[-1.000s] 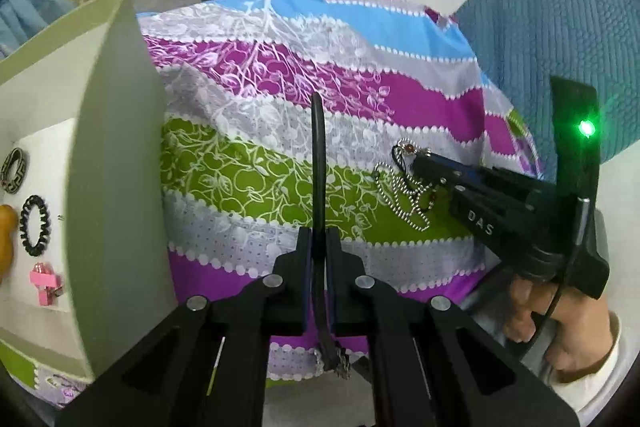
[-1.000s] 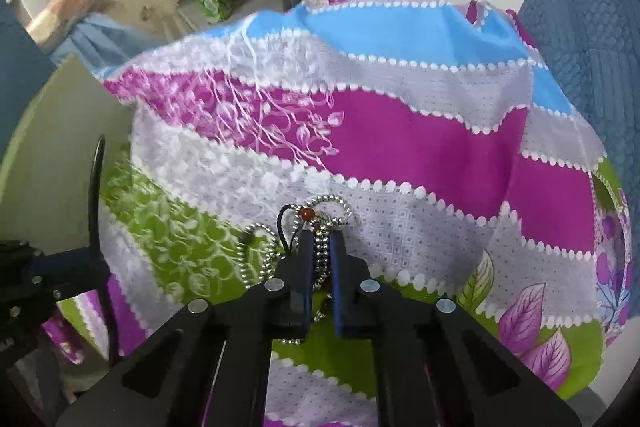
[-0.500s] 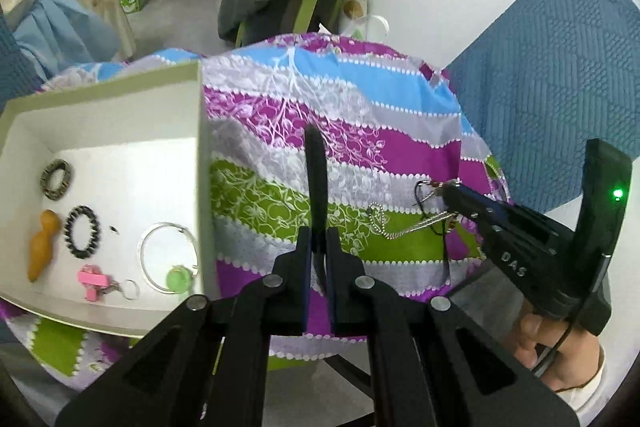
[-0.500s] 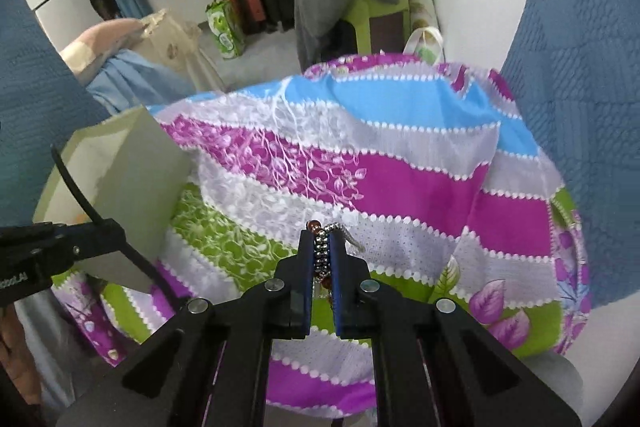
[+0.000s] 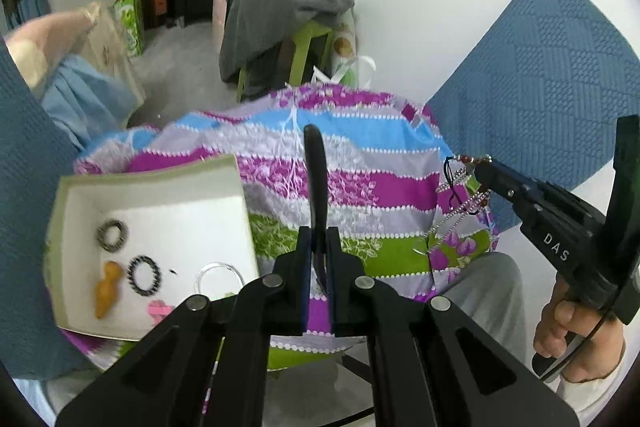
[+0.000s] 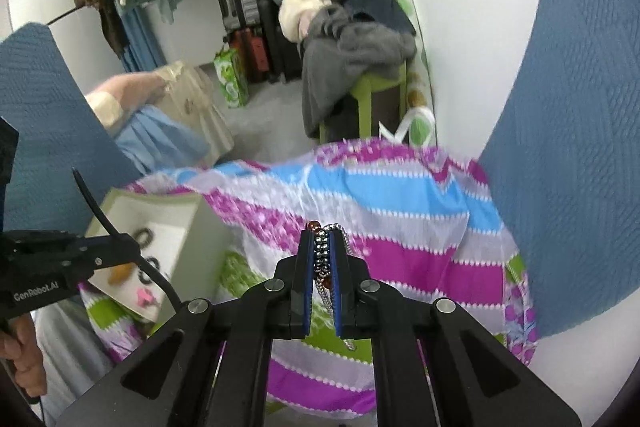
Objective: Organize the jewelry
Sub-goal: 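Lift the hair pin and necklaces and carry them over the white box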
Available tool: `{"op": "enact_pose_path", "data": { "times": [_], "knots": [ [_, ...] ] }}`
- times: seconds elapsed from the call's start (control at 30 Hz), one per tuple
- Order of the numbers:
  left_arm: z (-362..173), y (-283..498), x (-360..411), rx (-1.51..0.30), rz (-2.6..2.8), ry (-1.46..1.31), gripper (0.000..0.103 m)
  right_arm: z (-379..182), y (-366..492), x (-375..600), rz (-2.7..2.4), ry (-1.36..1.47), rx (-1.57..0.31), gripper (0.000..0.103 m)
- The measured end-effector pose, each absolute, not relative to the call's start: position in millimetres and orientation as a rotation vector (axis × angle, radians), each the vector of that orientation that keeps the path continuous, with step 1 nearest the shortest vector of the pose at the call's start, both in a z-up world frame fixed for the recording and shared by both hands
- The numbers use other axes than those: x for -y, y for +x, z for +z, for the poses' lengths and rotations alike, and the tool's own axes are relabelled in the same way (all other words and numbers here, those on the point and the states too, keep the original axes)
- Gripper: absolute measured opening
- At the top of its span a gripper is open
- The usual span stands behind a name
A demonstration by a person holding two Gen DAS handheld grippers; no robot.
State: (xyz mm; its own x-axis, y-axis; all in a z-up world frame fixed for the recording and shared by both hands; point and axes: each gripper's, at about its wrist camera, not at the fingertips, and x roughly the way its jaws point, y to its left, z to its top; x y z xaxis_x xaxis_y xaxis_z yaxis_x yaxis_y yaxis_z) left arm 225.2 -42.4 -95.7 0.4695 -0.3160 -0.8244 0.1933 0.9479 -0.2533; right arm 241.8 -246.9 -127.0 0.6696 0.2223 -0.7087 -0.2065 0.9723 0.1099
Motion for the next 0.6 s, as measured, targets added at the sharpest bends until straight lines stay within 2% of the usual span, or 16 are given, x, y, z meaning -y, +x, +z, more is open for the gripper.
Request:
{"op": "enact_pose_path", "data": {
  "times": [0.37,0.6],
  "knots": [
    [-41.3,231.3,-1.7,-0.985,-0.312,-0.129,0.006,-57.0,242.4,193.8,0.313,-0.013,-0.716,0.006],
    [-27.5,233.7,-30.1,-0.978,-0.299,-0.113,0.006,-27.7,234.7,156.6,0.369,0.009,-0.679,0.006]
  ]
}}
